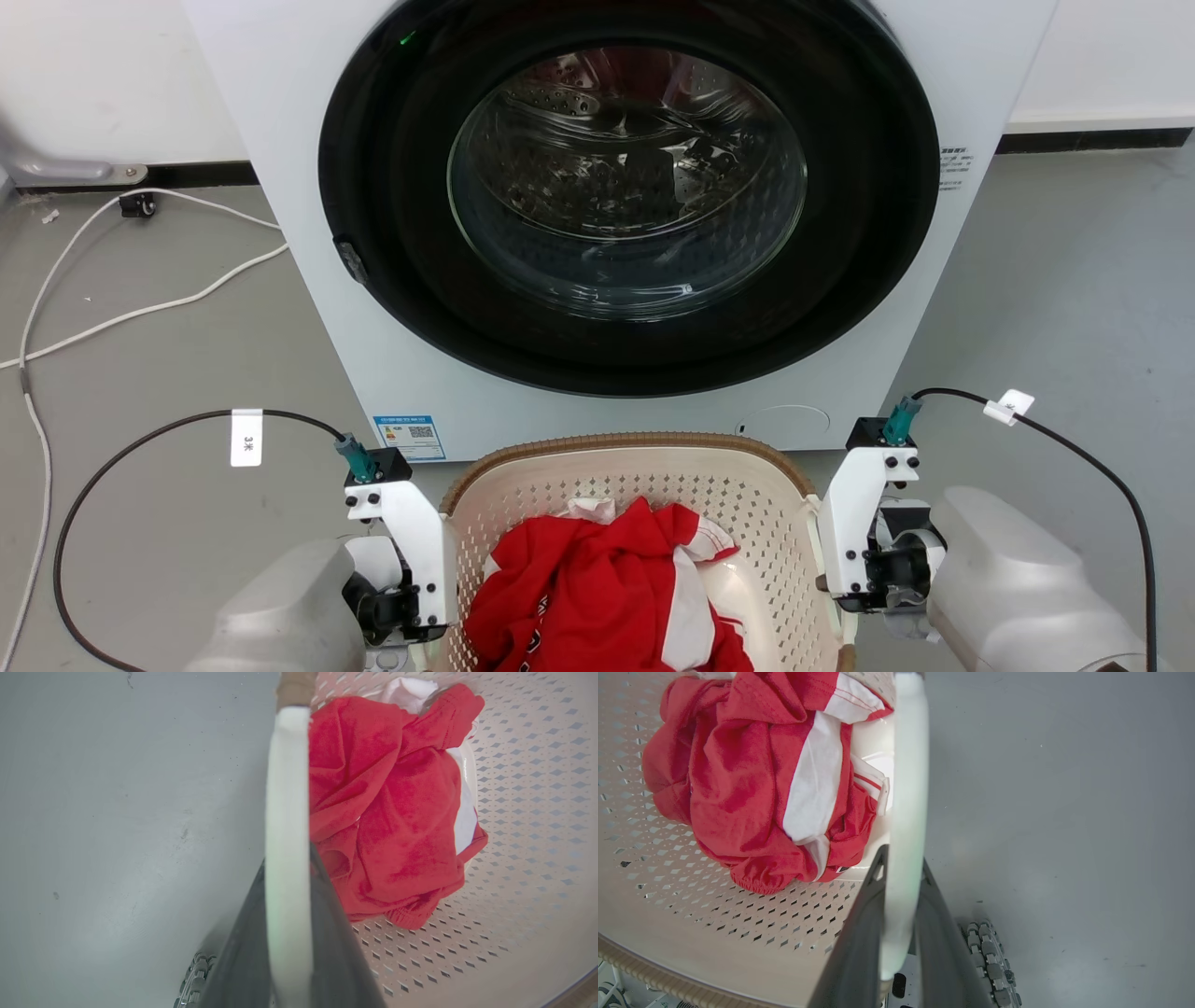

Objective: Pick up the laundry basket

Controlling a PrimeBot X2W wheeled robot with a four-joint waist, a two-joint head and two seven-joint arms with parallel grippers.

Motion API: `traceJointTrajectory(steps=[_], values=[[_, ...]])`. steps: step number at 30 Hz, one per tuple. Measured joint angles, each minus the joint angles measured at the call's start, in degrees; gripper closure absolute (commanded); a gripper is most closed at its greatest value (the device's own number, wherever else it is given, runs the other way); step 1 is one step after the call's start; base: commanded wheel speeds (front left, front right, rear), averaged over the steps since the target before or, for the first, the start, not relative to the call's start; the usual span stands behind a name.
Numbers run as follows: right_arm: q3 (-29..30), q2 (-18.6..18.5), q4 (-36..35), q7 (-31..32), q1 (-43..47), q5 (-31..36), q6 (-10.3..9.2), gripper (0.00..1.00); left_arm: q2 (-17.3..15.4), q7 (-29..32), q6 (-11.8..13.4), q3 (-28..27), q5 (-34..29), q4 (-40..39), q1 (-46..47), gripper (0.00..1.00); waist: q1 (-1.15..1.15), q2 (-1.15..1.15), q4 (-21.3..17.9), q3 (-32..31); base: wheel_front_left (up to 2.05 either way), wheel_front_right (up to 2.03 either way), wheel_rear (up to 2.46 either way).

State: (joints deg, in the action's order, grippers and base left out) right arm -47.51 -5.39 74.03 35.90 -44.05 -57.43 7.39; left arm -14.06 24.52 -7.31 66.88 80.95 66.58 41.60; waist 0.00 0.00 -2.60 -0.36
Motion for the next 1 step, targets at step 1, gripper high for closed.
traceJointTrajectory(steps=[1], values=[[0.0, 0.0, 0.0, 0.0, 0.0, 0.0, 0.0, 1.0, 0.0, 0.0, 0.0, 0.0, 0.0, 0.0, 0.0, 1.0, 0.0, 0.0, 0.0, 0.0, 0.0, 0.0, 0.0]])
